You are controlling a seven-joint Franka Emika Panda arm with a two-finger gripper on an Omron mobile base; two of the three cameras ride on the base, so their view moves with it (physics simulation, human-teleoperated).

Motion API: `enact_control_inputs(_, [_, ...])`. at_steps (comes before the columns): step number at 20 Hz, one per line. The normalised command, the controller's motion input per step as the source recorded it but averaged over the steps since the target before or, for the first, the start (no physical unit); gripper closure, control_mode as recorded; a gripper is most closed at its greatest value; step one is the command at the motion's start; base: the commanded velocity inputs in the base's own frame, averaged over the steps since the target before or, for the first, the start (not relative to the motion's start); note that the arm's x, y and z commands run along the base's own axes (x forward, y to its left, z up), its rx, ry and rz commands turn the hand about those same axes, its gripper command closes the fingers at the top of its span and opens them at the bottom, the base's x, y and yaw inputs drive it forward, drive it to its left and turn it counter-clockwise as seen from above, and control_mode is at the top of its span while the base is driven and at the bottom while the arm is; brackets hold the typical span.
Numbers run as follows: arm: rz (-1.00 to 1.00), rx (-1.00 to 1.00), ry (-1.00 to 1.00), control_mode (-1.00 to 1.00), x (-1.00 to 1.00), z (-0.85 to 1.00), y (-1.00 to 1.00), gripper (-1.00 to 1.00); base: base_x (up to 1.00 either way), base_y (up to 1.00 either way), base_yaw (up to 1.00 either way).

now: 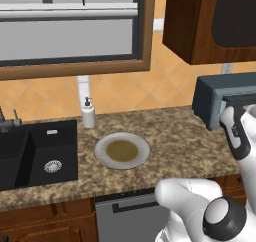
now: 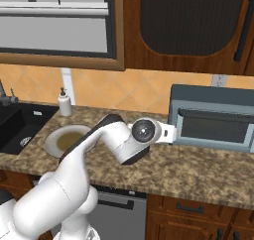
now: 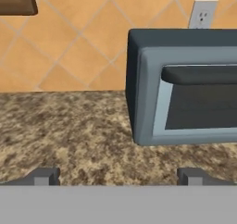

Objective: Pick up the kebab skewer and baguette bread, and place them inside the toaster oven. Close the toaster oven door and start by setting the timer.

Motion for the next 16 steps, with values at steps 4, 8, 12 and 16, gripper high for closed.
enact_control_inputs(4, [-0.07,0.00,0.00,-1.00,-0.05,0.00,0.05,-1.00,0.00,0.00,0.00])
enact_control_inputs(8, [0.00,0.00,0.00,-1.00,-0.29,0.00,0.00,-1.00,0.00,0.00,0.00])
enact_control_inputs(12, [0.00,0.00,0.00,1.00,-0.21,0.00,0.00,-1.00,-0.05,0.00,0.00])
enact_control_inputs(16, [0.00,0.00,0.00,1.00,0.00,0.00,0.00,-1.00,-0.18,-0.15,0.00])
